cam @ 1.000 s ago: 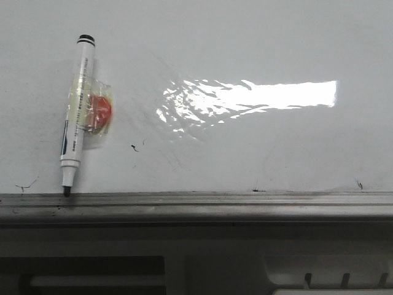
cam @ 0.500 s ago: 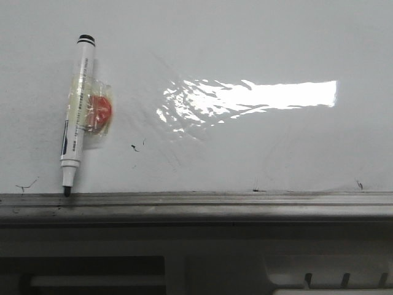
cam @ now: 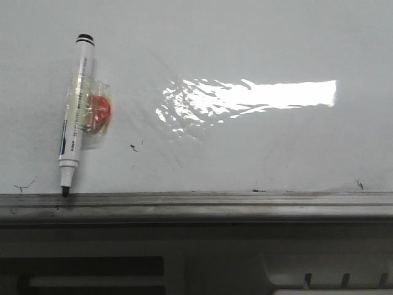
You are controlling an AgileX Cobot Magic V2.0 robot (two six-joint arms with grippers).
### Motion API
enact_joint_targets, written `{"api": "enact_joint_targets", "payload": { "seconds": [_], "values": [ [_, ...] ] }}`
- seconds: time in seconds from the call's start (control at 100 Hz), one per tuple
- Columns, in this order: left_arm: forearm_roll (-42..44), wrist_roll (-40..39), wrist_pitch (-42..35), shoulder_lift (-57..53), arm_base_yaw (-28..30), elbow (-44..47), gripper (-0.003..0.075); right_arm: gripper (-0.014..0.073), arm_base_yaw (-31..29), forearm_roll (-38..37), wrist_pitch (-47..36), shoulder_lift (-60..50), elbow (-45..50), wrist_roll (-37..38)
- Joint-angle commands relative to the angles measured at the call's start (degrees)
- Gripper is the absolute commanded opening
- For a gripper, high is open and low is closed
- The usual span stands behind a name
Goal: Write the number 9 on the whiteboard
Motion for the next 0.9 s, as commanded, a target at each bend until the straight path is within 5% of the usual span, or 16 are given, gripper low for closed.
{"api": "enact_joint_targets", "payload": {
  "seconds": [0.0, 0.35, 0.51, 0.59, 0.7, 0.89],
  "values": [
    [0.13, -0.45, 2.21, -1.04, -0.43, -1.46, -0.0019, -0.0045, -0.34, 4.34, -2.07, -1.03, -2.55, -0.25],
    [24.62, 0.26, 28.51, 27.72, -0.54, -26.62, 0.0010, -0.0039, -0.34, -17.33, 31.91, 19.88, -29.75, -6.43],
    [24.47, 6.15, 40.44, 41.69, -0.56, -34.71, 0.0320, 0.0122, -0.34, -18.15, 37.57, 28.41, -38.54, -6.43],
    [20.09, 11.48, 40.57, 46.06, -2.14, -35.60, 0.0430, 0.0281, -0.34, -18.15, 38.19, 31.23, -40.07, -6.31],
    [13.17, 20.66, 38.41, 49.34, -7.45, -35.60, 0.0410, 0.0468, -0.34, -18.15, 38.33, 33.90, -40.22, -6.31],
    [12.33, 20.87, 28.07, 54.66, -19.72, -35.60, 0.0376, 0.0456, -0.34, -18.15, 37.18, 35.11, -40.22, -6.31]
  ]
}}
